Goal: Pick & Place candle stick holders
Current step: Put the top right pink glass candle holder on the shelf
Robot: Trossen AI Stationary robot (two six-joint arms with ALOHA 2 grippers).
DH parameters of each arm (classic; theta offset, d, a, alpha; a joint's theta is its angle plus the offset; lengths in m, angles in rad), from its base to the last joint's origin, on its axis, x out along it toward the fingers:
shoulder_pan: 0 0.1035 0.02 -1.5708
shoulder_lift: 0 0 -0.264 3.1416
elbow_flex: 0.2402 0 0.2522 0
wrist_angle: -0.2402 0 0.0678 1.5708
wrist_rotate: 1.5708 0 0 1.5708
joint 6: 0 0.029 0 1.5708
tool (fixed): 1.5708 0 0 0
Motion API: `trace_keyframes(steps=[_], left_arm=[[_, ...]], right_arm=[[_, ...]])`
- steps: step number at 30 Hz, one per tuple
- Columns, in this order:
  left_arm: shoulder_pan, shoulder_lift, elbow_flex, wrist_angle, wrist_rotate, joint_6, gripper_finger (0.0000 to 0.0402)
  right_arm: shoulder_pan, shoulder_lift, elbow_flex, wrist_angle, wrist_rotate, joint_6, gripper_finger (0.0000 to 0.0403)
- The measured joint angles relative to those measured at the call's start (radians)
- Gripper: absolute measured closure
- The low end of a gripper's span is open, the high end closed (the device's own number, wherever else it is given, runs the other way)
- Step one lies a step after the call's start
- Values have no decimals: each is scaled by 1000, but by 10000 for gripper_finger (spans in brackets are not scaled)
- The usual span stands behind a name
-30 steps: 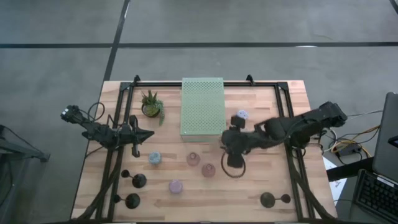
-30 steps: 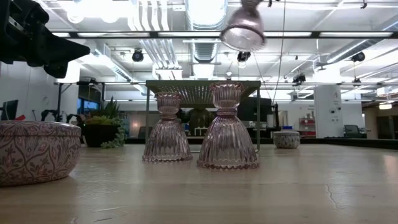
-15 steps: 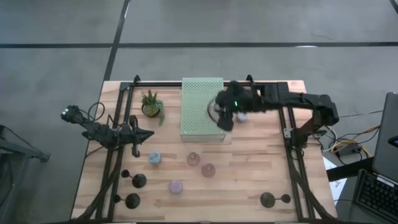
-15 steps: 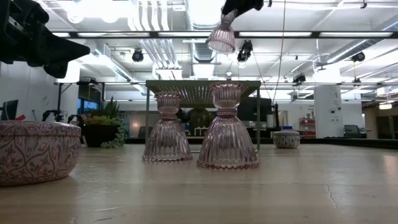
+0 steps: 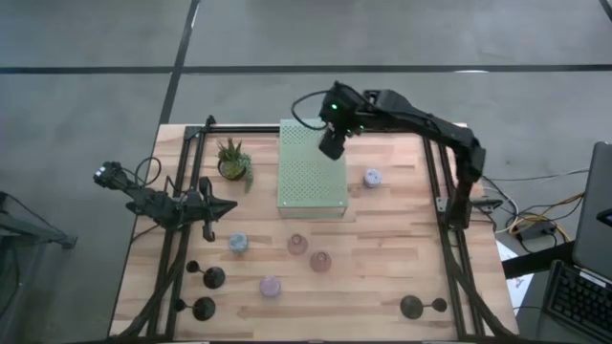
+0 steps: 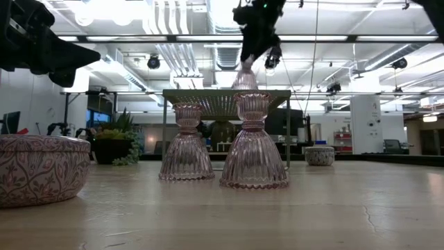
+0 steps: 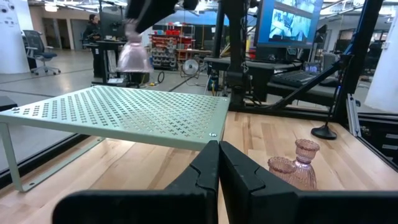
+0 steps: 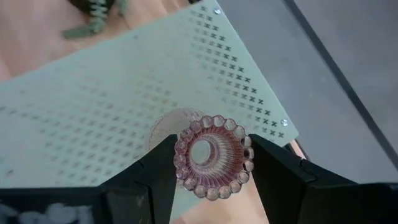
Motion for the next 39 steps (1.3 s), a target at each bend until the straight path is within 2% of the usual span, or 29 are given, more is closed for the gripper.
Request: trace_keyframes(steps=[7,18,39], left_arm=[[0,0,0,0,0,0,388],[0,0,0,0,0,0,388],[0,0,0,0,0,0,387]], right_arm=[[-80,84,38,-11,-2,-22,227],[-170,101,27,28,-1,16,227],[-174,102,-23,66,12,11,227]])
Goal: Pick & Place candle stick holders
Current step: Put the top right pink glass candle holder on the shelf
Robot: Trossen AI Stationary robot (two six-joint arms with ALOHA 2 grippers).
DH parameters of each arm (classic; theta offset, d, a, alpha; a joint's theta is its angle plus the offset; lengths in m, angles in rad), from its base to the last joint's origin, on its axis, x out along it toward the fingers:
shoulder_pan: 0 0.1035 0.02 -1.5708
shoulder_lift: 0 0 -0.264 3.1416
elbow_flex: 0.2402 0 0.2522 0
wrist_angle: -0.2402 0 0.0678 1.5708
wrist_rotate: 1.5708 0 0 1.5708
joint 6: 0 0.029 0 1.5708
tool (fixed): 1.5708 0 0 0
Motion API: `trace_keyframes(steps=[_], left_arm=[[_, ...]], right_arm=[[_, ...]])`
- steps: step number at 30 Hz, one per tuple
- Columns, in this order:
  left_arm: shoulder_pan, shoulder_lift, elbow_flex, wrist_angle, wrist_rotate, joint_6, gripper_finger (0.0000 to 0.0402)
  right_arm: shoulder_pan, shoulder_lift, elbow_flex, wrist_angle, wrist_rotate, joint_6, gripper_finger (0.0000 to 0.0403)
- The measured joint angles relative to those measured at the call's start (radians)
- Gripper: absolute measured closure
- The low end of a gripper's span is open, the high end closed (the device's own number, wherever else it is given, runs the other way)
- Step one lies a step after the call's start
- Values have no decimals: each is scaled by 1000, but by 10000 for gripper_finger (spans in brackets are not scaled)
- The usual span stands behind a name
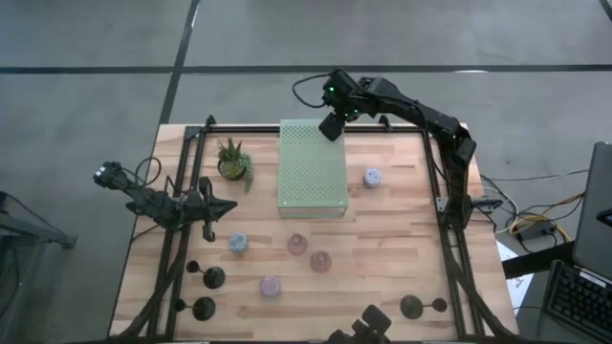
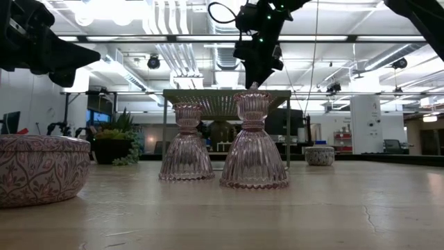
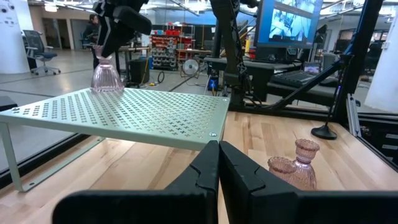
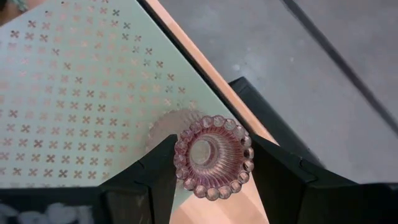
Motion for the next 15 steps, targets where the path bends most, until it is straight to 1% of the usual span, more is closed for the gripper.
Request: trace_keyframes(steps=[8,15], left_arm=[[0,0,0,0,0,0,388],[0,0,0,0,0,0,387]], right_arm=[[3,-2,-13,17,0,-12,226],[16,-1,-16,36,-10,-25,210]])
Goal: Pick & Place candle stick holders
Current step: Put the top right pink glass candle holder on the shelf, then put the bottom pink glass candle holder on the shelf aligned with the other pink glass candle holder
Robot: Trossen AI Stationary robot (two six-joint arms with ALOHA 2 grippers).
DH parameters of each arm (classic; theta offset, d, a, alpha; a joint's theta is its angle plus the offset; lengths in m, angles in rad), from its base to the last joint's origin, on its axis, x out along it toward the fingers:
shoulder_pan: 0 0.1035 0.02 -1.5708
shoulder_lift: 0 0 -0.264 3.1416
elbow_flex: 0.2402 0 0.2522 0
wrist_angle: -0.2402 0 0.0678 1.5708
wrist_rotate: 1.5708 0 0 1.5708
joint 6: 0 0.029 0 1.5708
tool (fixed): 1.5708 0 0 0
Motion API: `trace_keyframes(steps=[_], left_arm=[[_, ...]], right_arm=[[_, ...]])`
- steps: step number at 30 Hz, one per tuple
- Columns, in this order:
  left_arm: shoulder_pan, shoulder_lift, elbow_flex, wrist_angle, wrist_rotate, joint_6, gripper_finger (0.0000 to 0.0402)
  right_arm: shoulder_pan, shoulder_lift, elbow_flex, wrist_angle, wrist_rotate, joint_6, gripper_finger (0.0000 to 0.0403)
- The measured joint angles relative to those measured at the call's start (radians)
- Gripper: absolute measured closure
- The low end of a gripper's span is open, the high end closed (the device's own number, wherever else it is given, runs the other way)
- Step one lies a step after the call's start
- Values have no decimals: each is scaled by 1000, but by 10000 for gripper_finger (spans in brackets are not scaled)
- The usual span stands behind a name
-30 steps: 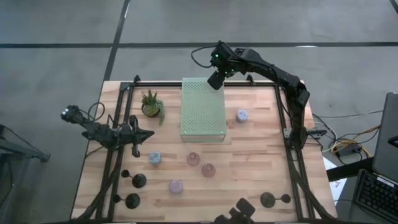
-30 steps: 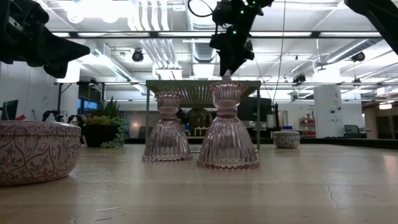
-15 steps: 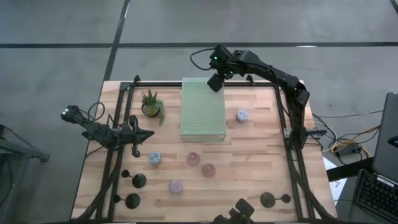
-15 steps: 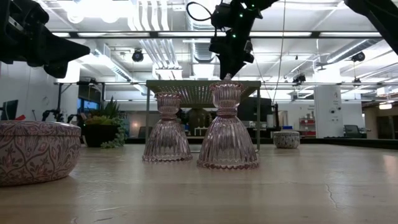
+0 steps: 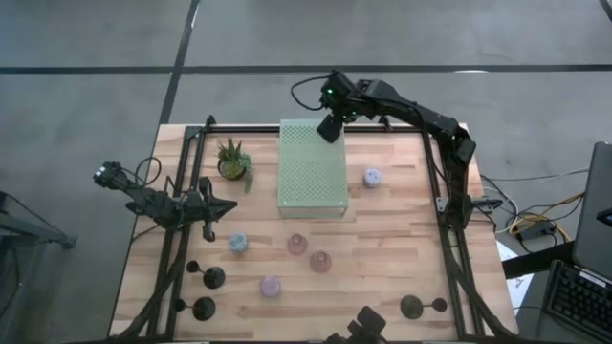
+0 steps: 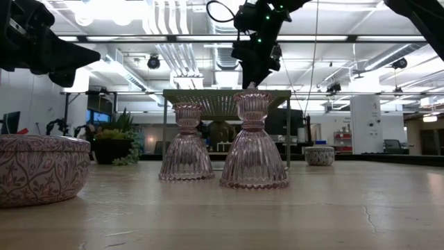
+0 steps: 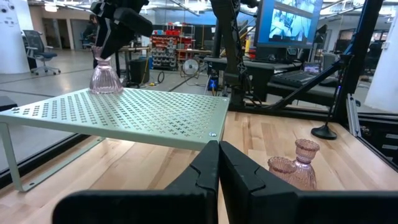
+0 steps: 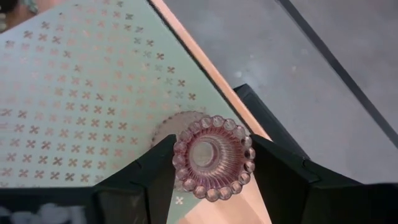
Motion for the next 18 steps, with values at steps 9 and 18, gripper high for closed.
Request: trace_keyframes(steps=[9,18], left_arm=[[0,0,0,0,0,0,388],[0,0,0,0,0,0,388]], right_arm=[[2,0,-1,7,3,-2,184],[4,0,16,7,4,-16,129]])
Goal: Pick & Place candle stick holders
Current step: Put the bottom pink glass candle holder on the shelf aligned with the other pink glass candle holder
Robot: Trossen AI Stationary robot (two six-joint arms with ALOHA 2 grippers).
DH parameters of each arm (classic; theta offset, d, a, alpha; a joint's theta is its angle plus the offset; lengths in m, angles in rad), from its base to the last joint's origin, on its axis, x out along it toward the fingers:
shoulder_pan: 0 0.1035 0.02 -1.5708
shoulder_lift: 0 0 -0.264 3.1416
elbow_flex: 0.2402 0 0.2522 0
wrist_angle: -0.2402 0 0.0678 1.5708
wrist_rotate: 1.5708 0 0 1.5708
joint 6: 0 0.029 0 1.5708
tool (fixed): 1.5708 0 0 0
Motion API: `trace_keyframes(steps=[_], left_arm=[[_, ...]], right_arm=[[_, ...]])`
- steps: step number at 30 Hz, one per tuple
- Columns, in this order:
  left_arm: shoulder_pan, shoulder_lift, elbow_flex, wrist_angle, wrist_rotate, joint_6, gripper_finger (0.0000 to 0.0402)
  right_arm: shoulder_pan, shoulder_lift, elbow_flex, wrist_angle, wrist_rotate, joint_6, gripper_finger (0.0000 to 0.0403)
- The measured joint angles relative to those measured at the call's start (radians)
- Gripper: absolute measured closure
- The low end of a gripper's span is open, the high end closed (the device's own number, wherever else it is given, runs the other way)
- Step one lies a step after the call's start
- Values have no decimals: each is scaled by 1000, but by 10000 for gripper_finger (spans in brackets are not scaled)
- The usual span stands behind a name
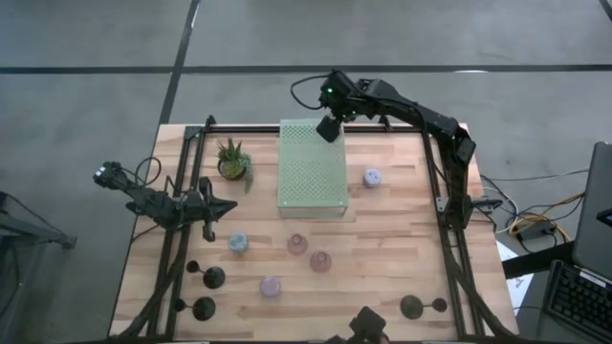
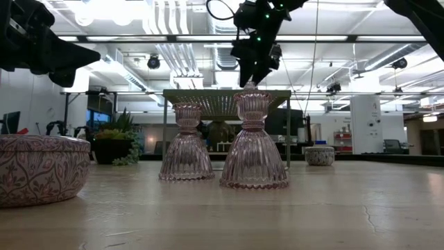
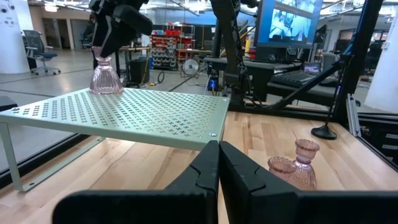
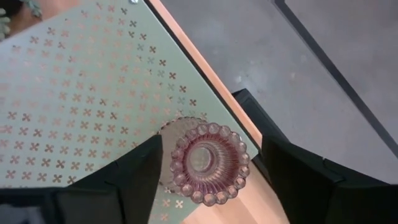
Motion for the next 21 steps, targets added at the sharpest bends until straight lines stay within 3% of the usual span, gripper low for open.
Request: trace_keyframes(steps=[10,21], left_arm=[[0,0,0,0,0,0,388],[0,0,0,0,0,0,388]], right_arm=[[27,-6,78,-27,1,-6,81],[148,-11,192,-153,-1,-24,70]])
